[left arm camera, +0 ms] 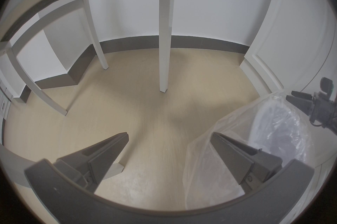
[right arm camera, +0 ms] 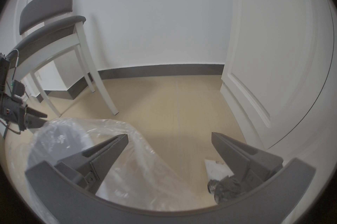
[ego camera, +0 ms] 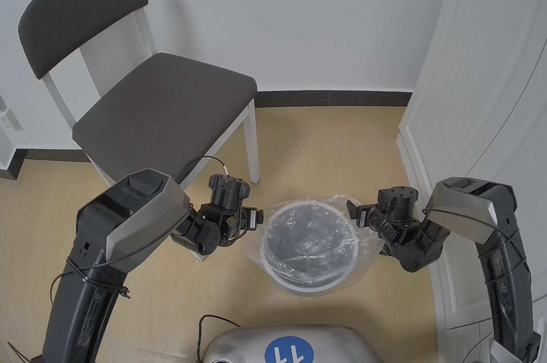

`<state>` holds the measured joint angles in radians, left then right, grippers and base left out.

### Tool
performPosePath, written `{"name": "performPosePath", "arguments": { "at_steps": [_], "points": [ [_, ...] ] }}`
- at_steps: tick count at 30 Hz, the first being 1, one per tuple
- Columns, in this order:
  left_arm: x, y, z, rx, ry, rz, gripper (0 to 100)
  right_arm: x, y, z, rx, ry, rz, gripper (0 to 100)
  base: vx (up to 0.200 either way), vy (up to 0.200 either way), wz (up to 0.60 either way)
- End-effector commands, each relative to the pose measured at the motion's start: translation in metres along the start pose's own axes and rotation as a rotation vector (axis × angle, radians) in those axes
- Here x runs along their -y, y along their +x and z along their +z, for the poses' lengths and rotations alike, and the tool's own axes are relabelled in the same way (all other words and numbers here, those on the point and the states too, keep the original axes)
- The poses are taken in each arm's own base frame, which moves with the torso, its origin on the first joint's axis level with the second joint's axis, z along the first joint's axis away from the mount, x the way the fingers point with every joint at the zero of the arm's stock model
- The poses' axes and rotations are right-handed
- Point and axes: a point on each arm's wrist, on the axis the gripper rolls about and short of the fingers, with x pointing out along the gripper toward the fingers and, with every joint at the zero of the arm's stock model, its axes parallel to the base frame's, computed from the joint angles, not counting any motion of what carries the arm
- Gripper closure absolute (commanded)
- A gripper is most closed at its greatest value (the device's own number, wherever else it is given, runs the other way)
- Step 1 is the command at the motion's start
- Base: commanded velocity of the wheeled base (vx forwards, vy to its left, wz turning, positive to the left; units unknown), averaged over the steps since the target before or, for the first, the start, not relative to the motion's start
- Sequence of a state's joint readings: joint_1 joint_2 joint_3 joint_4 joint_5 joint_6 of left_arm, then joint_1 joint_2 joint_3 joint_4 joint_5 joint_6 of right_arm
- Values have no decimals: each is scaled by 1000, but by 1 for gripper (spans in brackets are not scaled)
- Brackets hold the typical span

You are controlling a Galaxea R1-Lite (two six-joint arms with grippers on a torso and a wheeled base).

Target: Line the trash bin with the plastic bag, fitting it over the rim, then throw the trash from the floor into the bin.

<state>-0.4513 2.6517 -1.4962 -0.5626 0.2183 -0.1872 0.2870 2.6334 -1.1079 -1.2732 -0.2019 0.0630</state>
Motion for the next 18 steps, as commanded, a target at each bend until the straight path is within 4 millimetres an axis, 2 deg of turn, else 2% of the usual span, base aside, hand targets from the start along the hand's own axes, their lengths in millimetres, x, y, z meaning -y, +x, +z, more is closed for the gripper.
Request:
{"name": "performPosePath", "arguments": {
  "at_steps": [1,6,12,18],
  "points": [
    [-2,-31,21,6,14,-14,0,3,-33,42,-34,12,40,0,0,0,0],
    [-5,-39,17,-85,54,-6,0,14,-47,43,-187,1,37,0,0,0,0],
    [-6,-36,7,-160,68,-10,0,27,-45,31,-272,-39,17,0,0,0,0],
    [-6,-25,-7,-205,69,-33,0,26,-22,-10,-335,-83,-9,0,0,0,0]
  ]
}}
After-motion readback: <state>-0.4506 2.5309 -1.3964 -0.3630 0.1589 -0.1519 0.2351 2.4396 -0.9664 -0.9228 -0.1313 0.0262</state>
